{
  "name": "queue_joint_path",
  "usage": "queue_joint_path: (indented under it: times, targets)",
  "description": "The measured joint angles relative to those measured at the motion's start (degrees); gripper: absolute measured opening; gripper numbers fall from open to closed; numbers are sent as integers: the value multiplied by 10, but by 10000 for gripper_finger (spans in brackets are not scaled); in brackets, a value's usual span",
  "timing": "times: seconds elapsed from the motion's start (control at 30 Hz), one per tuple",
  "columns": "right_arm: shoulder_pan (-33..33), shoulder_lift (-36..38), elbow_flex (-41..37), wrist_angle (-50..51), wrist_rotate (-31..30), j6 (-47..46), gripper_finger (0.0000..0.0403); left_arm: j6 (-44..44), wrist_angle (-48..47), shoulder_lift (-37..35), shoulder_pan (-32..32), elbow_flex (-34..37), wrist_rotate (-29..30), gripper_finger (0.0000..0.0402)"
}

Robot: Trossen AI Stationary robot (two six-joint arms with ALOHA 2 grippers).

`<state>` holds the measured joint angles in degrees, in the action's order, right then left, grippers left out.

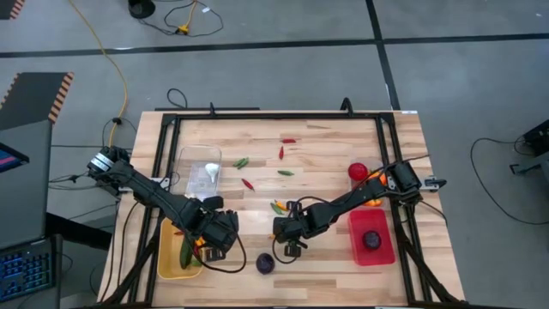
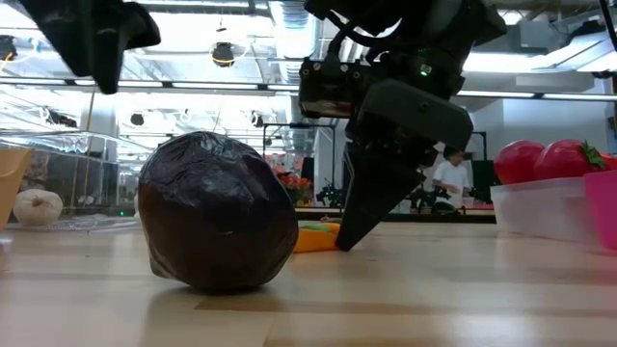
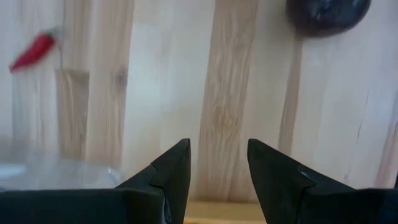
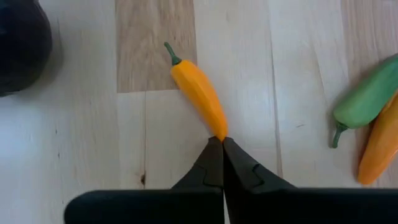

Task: Sort produce into baskets
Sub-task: Put the yellow chili pepper into the yellow bin

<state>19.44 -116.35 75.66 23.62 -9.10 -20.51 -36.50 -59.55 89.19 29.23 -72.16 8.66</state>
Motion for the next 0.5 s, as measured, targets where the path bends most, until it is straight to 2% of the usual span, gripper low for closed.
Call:
queue_joint_path:
  times: [0.13,0.23,0.37,0.5]
  targets:
    - [-5,0,18,4,3,-8,35,40,34,0,0,0,20,146]
    - [-8,1,43,-1,2,-9,31,70,67,0,0,0,37,146]
    - [-12,2,71,-4,2,-9,21,83,98,0,0,0,58,146]
    - [-12,2,96,-13,2,-9,28,82,108,0,0,0,60,146]
